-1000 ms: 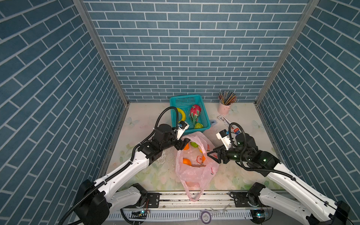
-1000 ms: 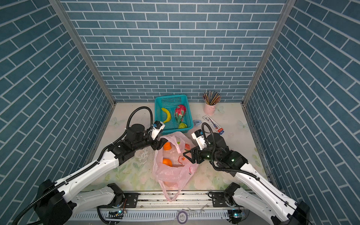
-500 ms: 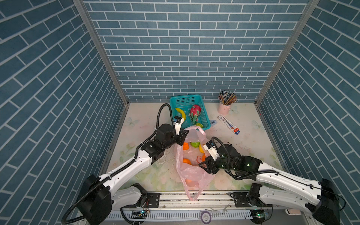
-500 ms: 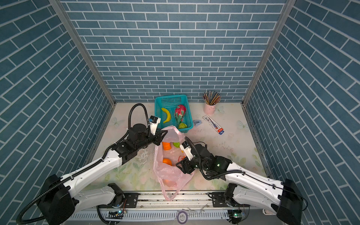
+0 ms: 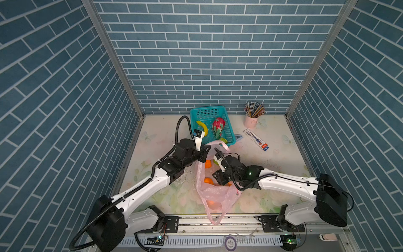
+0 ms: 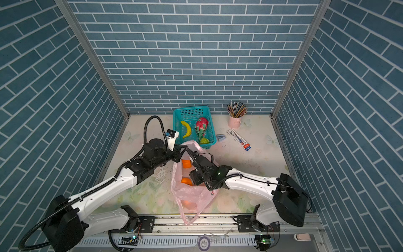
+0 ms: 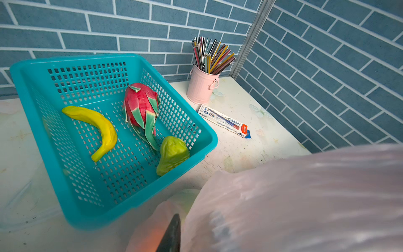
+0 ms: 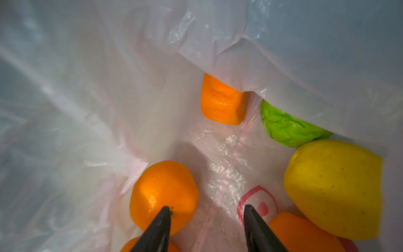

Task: Untie the knot of the plastic bag and take out the fruit
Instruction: 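Lower the left gripper to the bag rim while the right gripper reaches inside, then grasp the yellow fruit inside the bag with the right gripper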

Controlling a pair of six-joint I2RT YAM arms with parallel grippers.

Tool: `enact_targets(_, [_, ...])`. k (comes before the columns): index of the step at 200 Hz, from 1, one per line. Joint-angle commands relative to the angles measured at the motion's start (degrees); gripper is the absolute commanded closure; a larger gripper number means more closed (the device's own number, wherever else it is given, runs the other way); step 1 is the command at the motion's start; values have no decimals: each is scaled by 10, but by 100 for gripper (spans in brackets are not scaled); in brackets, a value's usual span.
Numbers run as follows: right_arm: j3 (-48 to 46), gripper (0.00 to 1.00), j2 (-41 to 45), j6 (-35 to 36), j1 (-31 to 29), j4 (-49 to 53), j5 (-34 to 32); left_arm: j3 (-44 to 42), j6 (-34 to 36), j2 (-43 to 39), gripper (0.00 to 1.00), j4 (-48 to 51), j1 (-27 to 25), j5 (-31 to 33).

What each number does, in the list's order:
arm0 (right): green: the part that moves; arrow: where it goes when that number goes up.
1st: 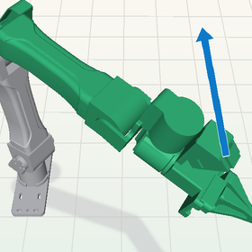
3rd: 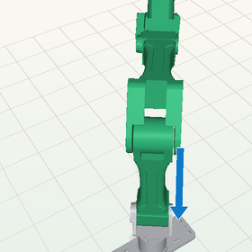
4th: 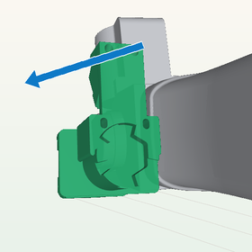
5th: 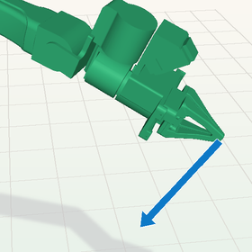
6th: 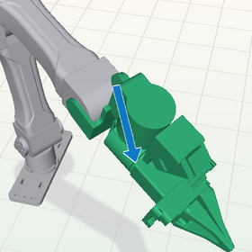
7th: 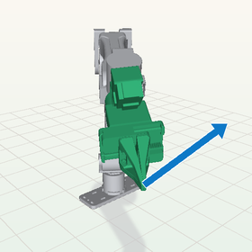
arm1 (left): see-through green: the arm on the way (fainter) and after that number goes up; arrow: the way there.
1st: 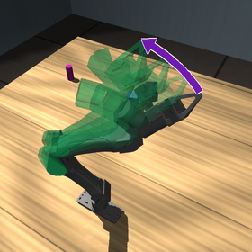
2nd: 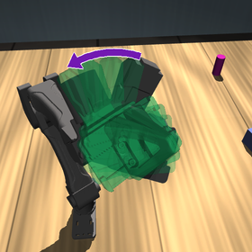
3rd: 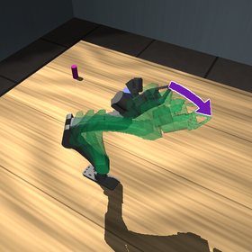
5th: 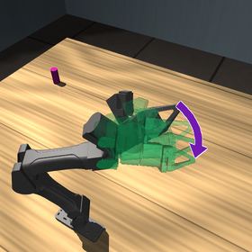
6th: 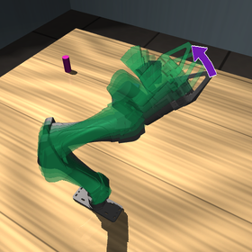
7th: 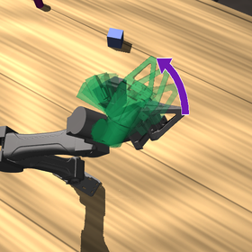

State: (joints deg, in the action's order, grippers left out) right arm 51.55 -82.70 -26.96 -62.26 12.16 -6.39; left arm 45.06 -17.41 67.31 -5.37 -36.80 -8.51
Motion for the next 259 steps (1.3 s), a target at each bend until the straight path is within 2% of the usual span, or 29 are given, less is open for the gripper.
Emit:
enact_targets(1, [18,43,-12,0,-3,48,-110,6,-6,2,73,1,-2,13])
enact_targets(26, [29,43,-20,-5,1,68,-164,1,2,-7,73,-1,-2,12])
enact_targets(68, [46,39,-41,-36,17,101,-187,-9,13,-19,73,-1,-2,12])
enact_targets(102, [64,32,-67,-67,31,127,-208,-16,19,-25,73,-3,-2,15])
enact_targets(138, [88,19,-101,-86,36,154,-232,-11,30,-24,73,-1,-2,17])
enact_targets(176, [104,14,-134,-99,50,173,-254,-13,33,-21,73,-4,-2,16])
enact_targets(224, [99,14,-160,-84,72,147,-237,-10,35,-14,73,-6,-2,14])
enact_targets(246, [94,20,-169,-71,84,123,-200,-10,36,-14,72,-6,-2,12])
enact_targets(259, [93,24,-172,-69,87,114,-186,-12,38,-16,65,-6,-2,13])
